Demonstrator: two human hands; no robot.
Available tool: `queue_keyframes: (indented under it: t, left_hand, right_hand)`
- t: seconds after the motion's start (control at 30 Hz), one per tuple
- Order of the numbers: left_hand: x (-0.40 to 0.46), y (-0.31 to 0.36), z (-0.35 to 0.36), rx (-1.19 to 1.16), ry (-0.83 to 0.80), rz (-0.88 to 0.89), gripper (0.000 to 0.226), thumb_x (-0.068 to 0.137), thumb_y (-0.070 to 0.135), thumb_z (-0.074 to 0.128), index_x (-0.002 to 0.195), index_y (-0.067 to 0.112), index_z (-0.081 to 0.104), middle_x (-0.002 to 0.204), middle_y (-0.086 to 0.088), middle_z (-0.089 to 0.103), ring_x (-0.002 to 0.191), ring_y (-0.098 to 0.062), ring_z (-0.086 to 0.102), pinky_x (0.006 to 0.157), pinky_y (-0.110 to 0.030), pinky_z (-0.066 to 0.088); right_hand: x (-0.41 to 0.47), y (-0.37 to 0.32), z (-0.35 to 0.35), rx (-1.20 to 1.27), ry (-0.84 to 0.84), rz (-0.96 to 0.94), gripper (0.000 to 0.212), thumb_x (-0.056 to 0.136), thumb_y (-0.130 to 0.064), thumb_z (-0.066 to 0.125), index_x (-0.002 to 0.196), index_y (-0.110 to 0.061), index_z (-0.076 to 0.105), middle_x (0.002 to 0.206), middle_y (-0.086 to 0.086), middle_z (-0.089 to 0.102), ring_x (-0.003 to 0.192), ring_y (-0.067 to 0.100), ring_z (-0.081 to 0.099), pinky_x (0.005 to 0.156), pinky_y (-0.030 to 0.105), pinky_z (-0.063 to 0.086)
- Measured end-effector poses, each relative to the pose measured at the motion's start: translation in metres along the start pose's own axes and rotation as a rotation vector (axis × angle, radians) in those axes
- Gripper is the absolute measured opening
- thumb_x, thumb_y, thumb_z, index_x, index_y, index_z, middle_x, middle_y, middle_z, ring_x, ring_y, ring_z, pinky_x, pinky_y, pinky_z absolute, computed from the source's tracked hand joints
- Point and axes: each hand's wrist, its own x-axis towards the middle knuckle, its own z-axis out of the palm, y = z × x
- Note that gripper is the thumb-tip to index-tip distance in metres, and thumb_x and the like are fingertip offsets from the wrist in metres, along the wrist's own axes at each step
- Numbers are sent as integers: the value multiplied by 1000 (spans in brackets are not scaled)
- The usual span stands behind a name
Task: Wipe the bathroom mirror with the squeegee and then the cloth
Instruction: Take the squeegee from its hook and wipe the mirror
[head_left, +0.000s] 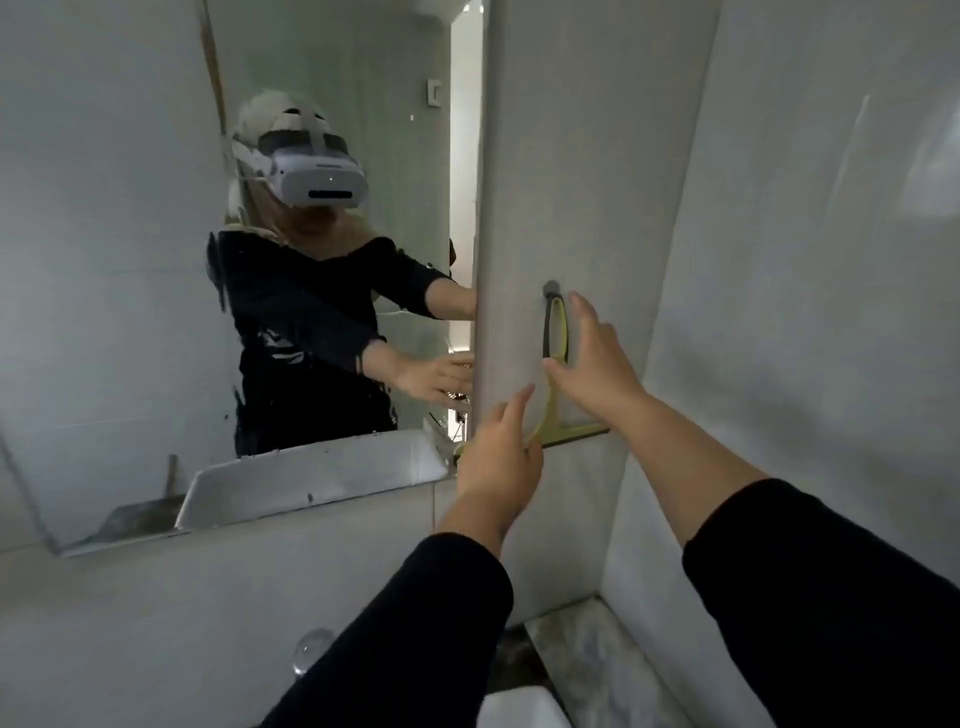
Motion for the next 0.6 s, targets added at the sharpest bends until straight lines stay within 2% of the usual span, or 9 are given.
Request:
queue_keyframes:
  t: [0.1, 0.2, 0.37, 0.5, 0.6]
  left_hand:
    - [8, 3, 21, 21, 99, -53, 67, 89, 14, 51, 147, 31, 23, 137, 1, 47, 109, -22, 56, 78, -38, 52]
    - [17, 2, 44, 8, 137, -78, 64, 91, 17, 51, 147, 29, 23, 132, -1, 52, 110, -24, 57, 81, -42, 51]
    - [18, 5, 66, -43, 196, -108, 60, 91, 19, 52, 146, 27, 27, 128, 0, 56, 109, -24, 57, 88, -41, 46]
    - [14, 12, 67, -53, 300, -113, 50, 93, 24, 51, 140, 32, 34, 118, 5, 61, 104, -17, 59, 88, -39, 45]
    - [12, 22, 57, -33, 384, -92, 47, 91, 26, 55, 134, 32, 41, 110, 8, 63, 100, -14, 60, 86, -37, 42]
  right_hand:
    - [14, 4, 8, 48, 33, -61, 82, 87, -21, 63, 147, -37, 9, 138, 10, 37, 111, 28, 49, 88, 31, 39]
    - [24, 9, 20, 93, 45, -54, 82, 87, -17, 64, 146, -39, 12, 128, 11, 42, 91, 19, 46, 78, 27, 37]
    - [29, 17, 30, 147, 60, -75, 80, 85, -7, 61, 141, -44, 17, 118, 10, 53, 87, 28, 60, 77, 31, 46]
    - [26, 11, 14, 144, 71, -73, 74, 81, -8, 63, 137, -38, 26, 96, 4, 56, 79, 22, 58, 67, 28, 43]
    - [19, -4, -4, 166, 106, -61, 70, 81, -7, 64, 135, -35, 28, 78, -5, 48, 69, 18, 57, 59, 31, 50]
